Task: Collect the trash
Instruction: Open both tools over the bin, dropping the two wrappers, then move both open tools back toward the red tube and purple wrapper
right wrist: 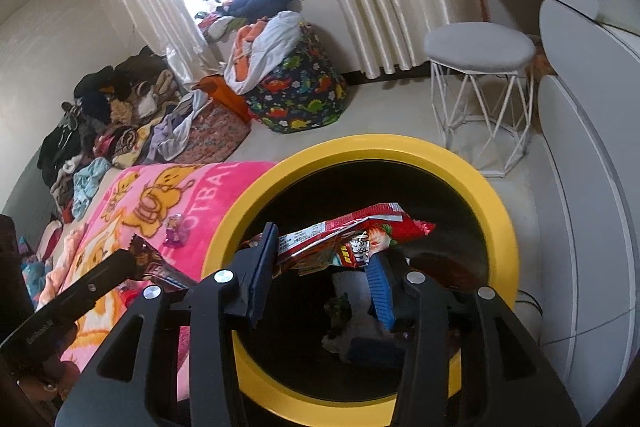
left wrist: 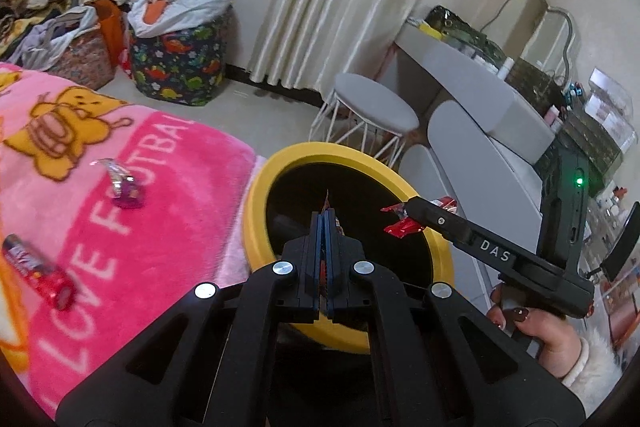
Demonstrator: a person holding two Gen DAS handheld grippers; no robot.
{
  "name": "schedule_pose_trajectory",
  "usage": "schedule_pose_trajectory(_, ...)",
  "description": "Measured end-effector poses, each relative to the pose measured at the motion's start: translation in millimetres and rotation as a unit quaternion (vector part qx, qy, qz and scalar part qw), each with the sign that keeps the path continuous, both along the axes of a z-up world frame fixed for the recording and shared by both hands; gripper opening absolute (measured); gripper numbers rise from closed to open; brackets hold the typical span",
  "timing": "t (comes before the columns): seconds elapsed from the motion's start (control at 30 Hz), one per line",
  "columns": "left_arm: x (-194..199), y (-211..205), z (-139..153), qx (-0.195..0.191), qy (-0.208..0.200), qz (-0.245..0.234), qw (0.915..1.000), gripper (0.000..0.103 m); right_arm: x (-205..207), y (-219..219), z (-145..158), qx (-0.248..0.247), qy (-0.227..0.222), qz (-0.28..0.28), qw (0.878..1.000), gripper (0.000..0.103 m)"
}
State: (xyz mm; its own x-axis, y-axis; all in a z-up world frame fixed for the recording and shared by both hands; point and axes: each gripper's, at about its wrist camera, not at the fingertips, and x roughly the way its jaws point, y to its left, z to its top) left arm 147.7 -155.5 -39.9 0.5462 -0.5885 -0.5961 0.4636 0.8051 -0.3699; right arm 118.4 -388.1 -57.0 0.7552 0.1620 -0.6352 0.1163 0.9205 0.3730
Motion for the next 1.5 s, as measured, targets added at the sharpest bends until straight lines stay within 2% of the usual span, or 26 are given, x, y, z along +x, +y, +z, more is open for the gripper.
schedule_pose_trajectory(0.17,8.1,-12.6,-7.0,0.004,0.009,-0.011,0.9999,0.0,-1.0,-10.9,-2.8,0.002,0.005,-0.01,1.0,0.048)
schedule_pose_trajectory(0.23,10.1,-16.7,-8.5,0.004,0.011,-0.015,0.9998,0.0,-0.9,-13.7,-4.0,0.004,0.007,-0.015,1.0,0.053)
schedule_pose_trajectory(0.3,11.1,-17.2,-9.7,0.007,0.009,-0.014,0.9998,0.01,0.2,-14.6,-4.9,0.005,0.008,-0.016,1.0,0.055)
schedule_pose_trajectory(0.37,10.0,-15.4,-9.9,0.006,0.008,-0.01,0.9999,0.032,0.9,-14.3,-5.7,0.003,0.01,-0.017,1.0,0.057)
schedule_pose_trajectory(0.4,9.2,-13.2,-9.4,0.008,0.004,-0.006,0.9999,0.035,1.0,-13.6,-6.0,0.003,0.011,-0.017,1.0,0.061)
schedule_pose_trajectory(0.57,5.9,-1.5,-3.8,0.014,-0.014,0.021,0.9996,0.076,3.1,-6.2,-6.6,-0.001,0.008,-0.008,1.0,0.065)
schedule_pose_trajectory(0.7,4.9,13.9,1.8,0.023,-0.028,0.051,0.998,0.092,5.1,6.5,-3.8,-0.01,0.001,0.005,1.0,0.068)
schedule_pose_trajectory(1.07,2.3,68.0,7.1,0.037,-0.045,0.124,0.9905,0.092,20.6,56.1,15.6,-0.033,-0.029,0.073,0.996,0.07)
schedule_pose_trajectory(1.5,0.0,136.4,0.8,0.037,-0.032,0.192,0.9801,0.092,52.5,126.7,20.5,-0.054,-0.029,0.158,0.986,0.07)
